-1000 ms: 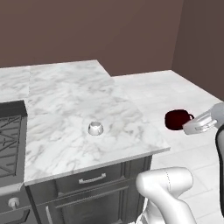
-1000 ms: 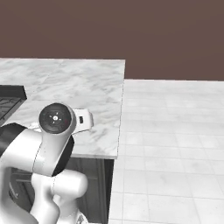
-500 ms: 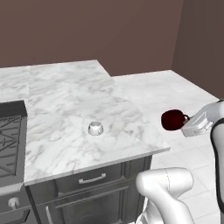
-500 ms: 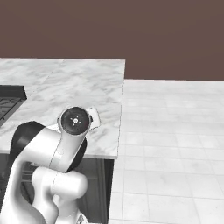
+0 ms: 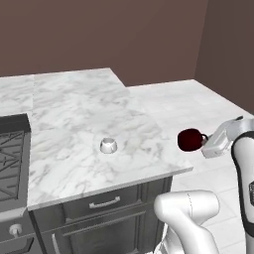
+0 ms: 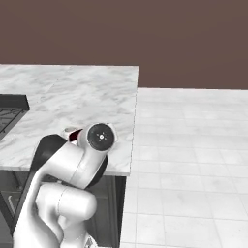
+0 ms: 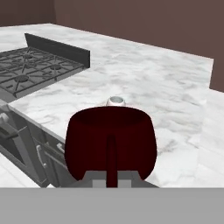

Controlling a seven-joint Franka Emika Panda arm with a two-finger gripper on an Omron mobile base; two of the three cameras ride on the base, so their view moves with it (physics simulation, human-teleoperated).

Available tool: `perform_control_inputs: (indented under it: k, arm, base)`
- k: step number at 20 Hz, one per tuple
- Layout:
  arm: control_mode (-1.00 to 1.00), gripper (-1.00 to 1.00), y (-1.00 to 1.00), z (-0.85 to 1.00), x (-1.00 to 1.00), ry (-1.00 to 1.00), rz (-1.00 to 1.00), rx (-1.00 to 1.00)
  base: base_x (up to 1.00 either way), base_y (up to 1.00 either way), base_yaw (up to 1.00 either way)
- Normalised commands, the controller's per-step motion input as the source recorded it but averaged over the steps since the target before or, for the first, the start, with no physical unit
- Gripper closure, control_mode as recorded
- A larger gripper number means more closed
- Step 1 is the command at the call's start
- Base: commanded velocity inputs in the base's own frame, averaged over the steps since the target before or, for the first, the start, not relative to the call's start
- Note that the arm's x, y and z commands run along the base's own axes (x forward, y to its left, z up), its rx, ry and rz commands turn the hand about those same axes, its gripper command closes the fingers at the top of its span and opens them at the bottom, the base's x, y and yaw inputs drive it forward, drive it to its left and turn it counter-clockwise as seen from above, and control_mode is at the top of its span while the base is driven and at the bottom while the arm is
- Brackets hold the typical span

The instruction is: Clear the mugs and bowl far away from the sink.

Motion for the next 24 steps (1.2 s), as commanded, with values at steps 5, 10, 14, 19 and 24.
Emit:
perform_control_inputs:
  k: [5,10,14,19,24]
  arm:
    - [-1.0,1.0,-0.1,-0.3,0.31,0.0,0.12,0.0]
    - [-1.0,1.0,-0.23,-0.22,0.29,0.0,0.1,0.0]
    - [-1.0,1.0,-0.28,-0.25,0.27,0.0,0.1,0.0]
    - [-1.0,1.0,-0.26,-0.28,0.26,0.0,0.1,0.0]
    - [-1.0,1.0,-0.22,-0.33,0.2,0.0,0.1,0.0]
  base:
    - [0.0,0.0,0.0]
    - [0.0,0.0,0.0]
    - [0.0,0.0,0.0]
    - [0.0,0.0,0.0]
    - [0.0,0.0,0.0]
